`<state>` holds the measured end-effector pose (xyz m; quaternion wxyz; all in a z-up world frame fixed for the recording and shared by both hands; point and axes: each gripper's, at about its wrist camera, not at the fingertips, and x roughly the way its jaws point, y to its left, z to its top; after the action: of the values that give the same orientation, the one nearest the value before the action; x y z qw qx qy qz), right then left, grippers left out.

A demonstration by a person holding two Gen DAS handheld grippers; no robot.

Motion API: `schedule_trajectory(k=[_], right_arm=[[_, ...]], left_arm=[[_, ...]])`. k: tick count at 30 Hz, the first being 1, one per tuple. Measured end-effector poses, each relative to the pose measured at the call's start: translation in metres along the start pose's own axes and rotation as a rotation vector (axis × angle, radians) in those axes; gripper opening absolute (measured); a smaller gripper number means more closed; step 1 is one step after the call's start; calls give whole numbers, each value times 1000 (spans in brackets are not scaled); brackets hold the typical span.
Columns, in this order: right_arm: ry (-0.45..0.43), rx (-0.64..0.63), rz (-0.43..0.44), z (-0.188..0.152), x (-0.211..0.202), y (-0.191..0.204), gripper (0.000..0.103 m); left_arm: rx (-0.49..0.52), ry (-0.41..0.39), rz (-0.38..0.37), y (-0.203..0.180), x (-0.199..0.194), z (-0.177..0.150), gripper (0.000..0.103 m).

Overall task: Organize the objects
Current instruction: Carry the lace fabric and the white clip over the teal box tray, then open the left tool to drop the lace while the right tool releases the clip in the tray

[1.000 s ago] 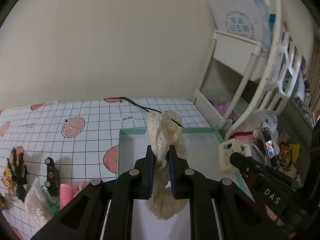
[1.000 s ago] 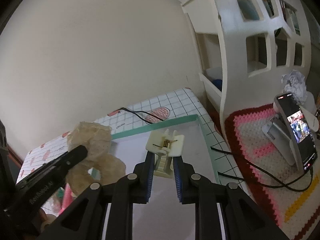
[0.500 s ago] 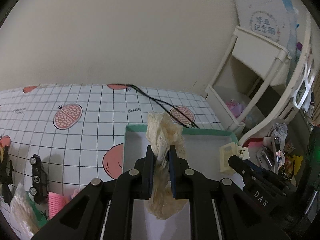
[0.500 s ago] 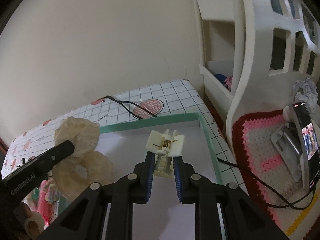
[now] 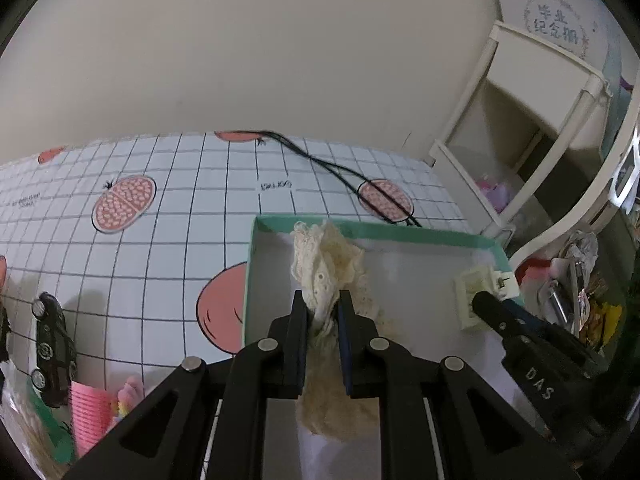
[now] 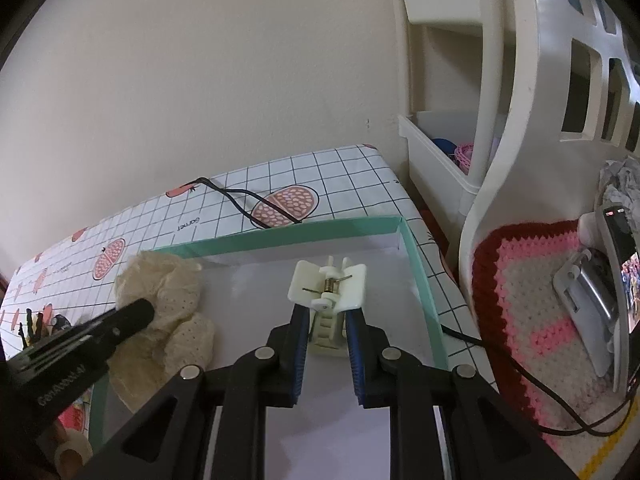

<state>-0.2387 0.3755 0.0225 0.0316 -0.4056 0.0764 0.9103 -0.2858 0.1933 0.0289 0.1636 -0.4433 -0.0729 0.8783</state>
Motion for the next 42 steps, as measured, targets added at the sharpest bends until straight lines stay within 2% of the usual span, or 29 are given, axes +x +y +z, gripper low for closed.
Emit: schedule_trajectory(k=[4, 6, 8, 10, 12, 13, 20, 22, 24, 26, 31, 38, 40, 42], right_arm=[[3, -3, -2, 0, 1, 1, 20], [4, 0, -1, 0, 0, 0, 21], [3, 2, -1, 0, 1, 1, 21], [4, 2, 2, 0, 2, 1, 23], [5, 3, 4, 0, 1, 2, 35], [3, 2, 5, 0, 0, 3, 38], [2, -29, 13, -1, -6, 13, 39], [3, -29, 15, 0, -7, 15, 41], [3, -21, 13, 0, -9, 17, 44], [5, -26, 14, 0, -12, 20, 44], [5, -27, 14, 0, -21, 25, 44], [-4, -30, 20, 4, -43, 32, 50], [-10, -28, 27, 4, -50, 34, 50], [-7, -24, 27, 3, -57, 36, 50]], left_arm=[[-11, 5, 7, 2, 0, 0, 18], [-19, 13, 25, 3, 1, -1, 26], [-43, 17, 24, 7, 1, -3, 26], [-51, 17, 29, 9, 0, -4, 26], [-44, 15, 56, 9, 0, -5, 27], [-42, 12, 63, 9, -1, -6, 28], [-61, 7, 106, 19, -8, -12, 30], [-70, 14, 92, 22, -11, -12, 36], [-73, 26, 71, 21, -13, -13, 54], [-63, 35, 80, 16, -17, -15, 59], [-61, 53, 69, 12, -28, -14, 61], [-59, 29, 64, 5, -61, -9, 64], [-59, 12, 70, 4, -73, -7, 67], [-58, -8, 75, 3, -84, -7, 75]])
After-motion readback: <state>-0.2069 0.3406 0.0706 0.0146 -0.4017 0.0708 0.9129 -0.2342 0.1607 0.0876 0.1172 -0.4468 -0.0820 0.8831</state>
